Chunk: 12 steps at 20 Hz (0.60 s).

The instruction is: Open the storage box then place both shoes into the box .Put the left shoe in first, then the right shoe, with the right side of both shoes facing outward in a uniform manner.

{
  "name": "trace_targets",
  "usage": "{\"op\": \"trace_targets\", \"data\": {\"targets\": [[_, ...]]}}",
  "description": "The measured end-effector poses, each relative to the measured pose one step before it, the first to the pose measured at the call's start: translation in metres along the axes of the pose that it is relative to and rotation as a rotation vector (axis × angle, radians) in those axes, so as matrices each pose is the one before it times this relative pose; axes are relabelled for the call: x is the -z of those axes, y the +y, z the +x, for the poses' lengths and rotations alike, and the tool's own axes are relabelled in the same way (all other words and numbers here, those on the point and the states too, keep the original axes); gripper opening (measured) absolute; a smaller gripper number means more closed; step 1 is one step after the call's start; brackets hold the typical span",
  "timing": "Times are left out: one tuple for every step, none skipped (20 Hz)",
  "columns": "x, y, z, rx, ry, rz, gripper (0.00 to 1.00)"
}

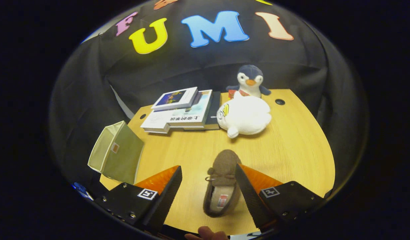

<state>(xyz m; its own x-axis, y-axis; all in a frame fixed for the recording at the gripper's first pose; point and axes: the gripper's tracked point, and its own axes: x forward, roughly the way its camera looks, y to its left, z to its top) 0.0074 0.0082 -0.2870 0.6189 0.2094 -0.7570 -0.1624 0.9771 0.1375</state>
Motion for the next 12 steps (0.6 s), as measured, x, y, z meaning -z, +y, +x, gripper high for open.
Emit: {"op": "trace_targets", "data": {"targets": [[0.00693, -0.01038, 0.00232, 0.01219, 0.01844, 0.01413, 0.97], [0.00846, -0.00859, 0.00458, 0.01069, 0.01587, 0.00757, 0.97], [0.00636, -0.00879, 0.00397, 0.01557, 0.01072, -0.0034, 0.97], [0.00723, -0.0086, 0.00445, 0.01506, 0.0135, -0.01389, 0.97], [0.0071, -0.00517, 0.0039, 0.00915, 0.01855, -0.01191, 0.97], [0.00613, -0.00301, 0.00437, -0.00073, 0.01593, -0.00285, 0.97], [0.00552, -0.0013, 0.00393, -0.00202, 0.02001, -0.00093, 0.97], [0.00688, -0.00181, 0.00552, -0.00143, 0.02277, -0.00239, 0.97], [0.00577, -0.00228, 0.00475, 0.002, 0.02299, -0.00363, 0.97], [0.00487, -0.00179, 0.00577, -0.00058, 0.02191, -0.00262, 0.97], [0.00448, -0.00134, 0.00641, 0.00208, 0.02664, 0.00375, 0.96], [0.00285, -0.00237, 0.00747, 0.00287, 0.02462, 0.00468, 0.96]]}}
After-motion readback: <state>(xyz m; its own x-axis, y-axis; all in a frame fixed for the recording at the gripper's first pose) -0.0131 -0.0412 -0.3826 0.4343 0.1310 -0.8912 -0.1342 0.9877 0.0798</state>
